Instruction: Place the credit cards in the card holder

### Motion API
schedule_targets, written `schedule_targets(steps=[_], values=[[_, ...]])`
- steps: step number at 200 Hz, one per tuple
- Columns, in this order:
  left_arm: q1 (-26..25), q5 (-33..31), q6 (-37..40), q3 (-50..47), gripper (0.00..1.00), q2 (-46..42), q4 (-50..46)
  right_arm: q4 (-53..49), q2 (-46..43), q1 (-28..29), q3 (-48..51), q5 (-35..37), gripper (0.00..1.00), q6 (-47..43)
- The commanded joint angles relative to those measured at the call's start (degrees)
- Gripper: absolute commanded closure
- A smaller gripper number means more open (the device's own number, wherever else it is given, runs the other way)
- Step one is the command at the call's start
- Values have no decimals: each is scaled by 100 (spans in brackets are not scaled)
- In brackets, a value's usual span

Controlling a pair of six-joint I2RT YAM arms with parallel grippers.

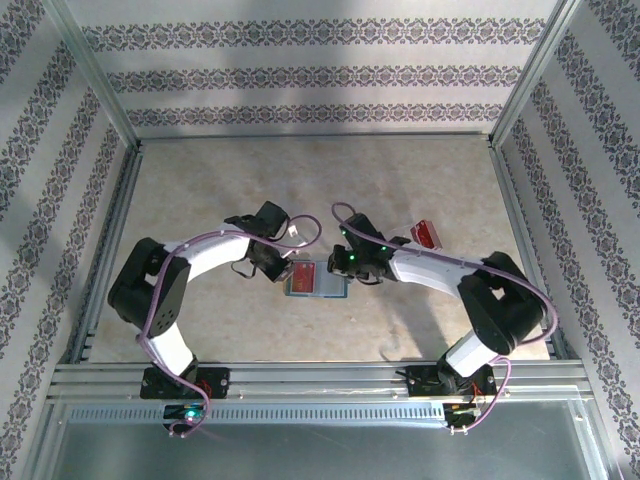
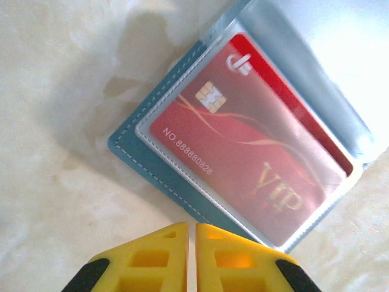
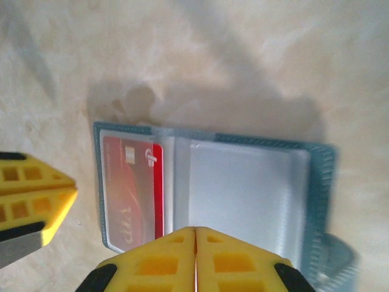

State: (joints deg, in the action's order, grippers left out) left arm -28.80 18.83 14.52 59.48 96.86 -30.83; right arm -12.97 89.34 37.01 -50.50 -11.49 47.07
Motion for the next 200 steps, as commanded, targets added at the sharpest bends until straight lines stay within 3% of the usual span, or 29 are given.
schedule_targets(steps=[1, 35, 92, 123, 200], values=[[130, 11, 58, -114, 83, -422, 21, -1691, -469, -344, -494, 693, 83, -946], [334, -7, 29, -345, 70, -763, 334, -2614, -776, -968, -792, 1032, 68, -1660], [567, 138, 279, -440, 34, -1011, 579, -2995, -179, -1582, -1257, 1015, 63, -2405], [729, 186, 220, -491, 32, -1129, 628, -3081, 63, -1807, -1404, 1209, 61, -2659], [1059, 455, 123, -610, 31, -1264, 695, -2827, 740, -2213, -1558, 881, 61, -2965]])
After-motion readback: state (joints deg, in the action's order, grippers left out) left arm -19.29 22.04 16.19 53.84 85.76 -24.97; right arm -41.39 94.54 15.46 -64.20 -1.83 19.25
